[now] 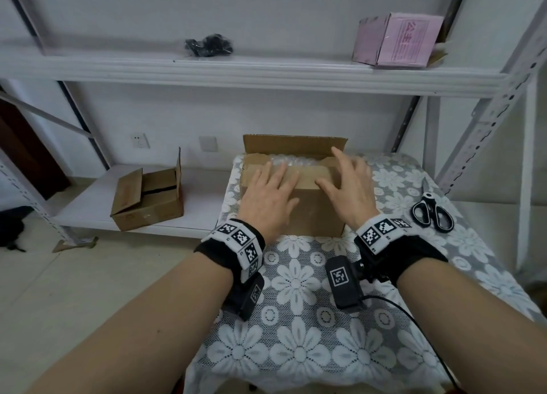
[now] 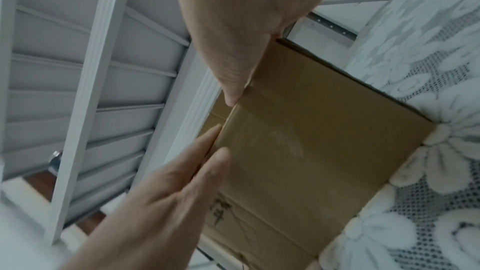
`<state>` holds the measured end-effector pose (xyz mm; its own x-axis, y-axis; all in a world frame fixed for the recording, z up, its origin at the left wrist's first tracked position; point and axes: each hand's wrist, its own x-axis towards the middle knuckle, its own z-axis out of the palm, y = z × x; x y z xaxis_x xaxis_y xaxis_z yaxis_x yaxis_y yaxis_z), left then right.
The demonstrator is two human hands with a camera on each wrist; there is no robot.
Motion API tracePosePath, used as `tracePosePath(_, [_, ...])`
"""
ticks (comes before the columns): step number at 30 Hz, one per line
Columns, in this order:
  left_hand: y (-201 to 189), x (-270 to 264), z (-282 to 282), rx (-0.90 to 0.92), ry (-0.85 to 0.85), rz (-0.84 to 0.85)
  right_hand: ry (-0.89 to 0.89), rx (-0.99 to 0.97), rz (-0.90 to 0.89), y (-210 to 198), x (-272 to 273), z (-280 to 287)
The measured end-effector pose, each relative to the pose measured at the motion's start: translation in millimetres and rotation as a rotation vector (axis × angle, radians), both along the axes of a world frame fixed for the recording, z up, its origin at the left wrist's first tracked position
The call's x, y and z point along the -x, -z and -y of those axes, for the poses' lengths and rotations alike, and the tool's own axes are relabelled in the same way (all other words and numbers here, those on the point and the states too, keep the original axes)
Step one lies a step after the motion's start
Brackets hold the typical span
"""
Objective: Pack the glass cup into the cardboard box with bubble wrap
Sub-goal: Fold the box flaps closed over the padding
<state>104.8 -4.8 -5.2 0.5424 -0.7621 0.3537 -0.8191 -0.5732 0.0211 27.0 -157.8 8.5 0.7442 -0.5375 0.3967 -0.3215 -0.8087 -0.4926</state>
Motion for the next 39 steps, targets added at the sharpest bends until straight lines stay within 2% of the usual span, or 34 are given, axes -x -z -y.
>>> tracePosePath(3, [1,2,1,-0.182,-0.102,-0.011,-0.04,0.291,0.029,9,1,-9])
tracePosePath(5, [-1,1,4,-0.224,-0.112,-0.051,-0.134,0.368,0.055,19,1,-15])
tracePosePath(8, [-4,0,6,-0.263,-0.126,-0.076,-0.175,0.38,0.038,25,2,-19])
tracePosePath(12, [-4,0,8,-0.248,-0.125,-0.069,-0.169,0.402,0.057,24,2,-17])
tracePosePath(20, [-10,2,9,-0.282,-0.125,-0.065,-0.134,0.379,-0.019,24,0,-16])
tracePosePath(24, [-16,2,9,-0.3,-0.122,-0.092,-0.115,0.388,-0.105,2,-9,-17])
tracePosePath(28, [-23,1,9,-0.301,-0.117,-0.126,-0.083,0.437,-0.035,-35,-29,-12])
tracePosePath(31, [-23,1,7,-0.298,-0.117,-0.117,-0.12,0.447,-0.153,-50,-43,-10])
tracePosePath(35, [-17,0,6,-0.286,-0.109,-0.098,-0.124,0.354,-0.301,-40,-47,-6])
tracePosePath(39, [-6,0,3,-0.243,-0.113,-0.085,-0.097,0.419,-0.292,-25,-36,-9])
